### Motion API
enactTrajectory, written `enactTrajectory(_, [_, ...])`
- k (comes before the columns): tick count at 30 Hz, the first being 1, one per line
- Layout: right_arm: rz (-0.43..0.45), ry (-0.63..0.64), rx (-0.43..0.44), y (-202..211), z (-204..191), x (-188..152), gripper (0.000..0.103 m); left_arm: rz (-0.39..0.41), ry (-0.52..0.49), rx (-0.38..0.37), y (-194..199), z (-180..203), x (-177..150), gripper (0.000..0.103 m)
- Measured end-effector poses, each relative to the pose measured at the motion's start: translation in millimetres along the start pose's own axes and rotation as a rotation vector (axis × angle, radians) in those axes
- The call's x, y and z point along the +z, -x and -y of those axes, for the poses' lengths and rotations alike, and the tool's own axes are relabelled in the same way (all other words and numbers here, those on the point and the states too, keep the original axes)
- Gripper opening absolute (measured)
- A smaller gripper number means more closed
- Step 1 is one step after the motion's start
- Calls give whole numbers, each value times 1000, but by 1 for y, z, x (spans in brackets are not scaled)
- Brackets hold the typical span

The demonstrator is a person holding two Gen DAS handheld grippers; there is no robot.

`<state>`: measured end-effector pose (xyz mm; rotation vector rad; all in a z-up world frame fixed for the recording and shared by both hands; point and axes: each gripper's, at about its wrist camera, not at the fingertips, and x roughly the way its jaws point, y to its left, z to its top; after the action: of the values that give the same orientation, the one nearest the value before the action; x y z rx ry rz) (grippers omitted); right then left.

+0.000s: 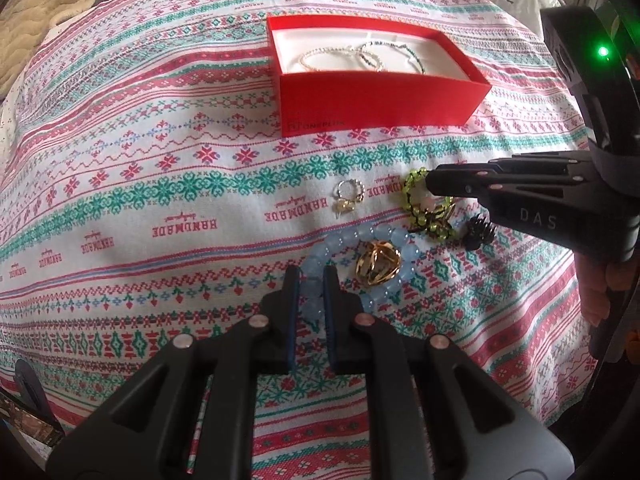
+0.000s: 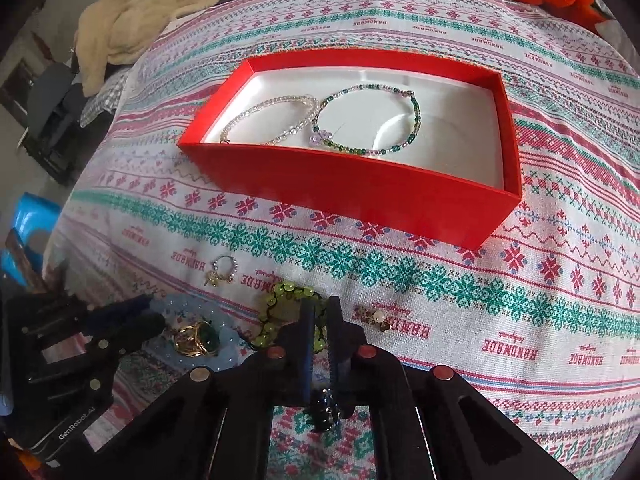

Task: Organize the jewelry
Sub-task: 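Grasp the light blue bead bracelet with the left tool while the right tool grasps the lime green bead bracelet, then carry both bracelets into the red box and open both tools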

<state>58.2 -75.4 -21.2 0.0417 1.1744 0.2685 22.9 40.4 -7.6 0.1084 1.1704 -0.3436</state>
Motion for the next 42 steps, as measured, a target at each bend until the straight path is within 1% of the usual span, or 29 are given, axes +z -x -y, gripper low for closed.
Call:
enactTrajectory(6, [54, -19, 22, 24, 2, 2, 6, 47, 8, -22, 18, -1, 4, 13])
enactTrajectory(12, [104, -6, 39, 48, -1, 0, 6, 108, 7, -53, 42, -3, 10, 13])
enactTrajectory(24, [172, -6, 54, 81, 3, 4, 6, 186, 34, -95, 66, 11, 32, 13])
enactTrajectory(32, [214, -25, 58, 95, 10, 13, 6, 250, 39, -130, 79, 19, 55, 13])
enactTrajectory(42, [315, -63, 50, 121, 26, 35, 6, 334, 61, -176, 81, 33, 91, 13])
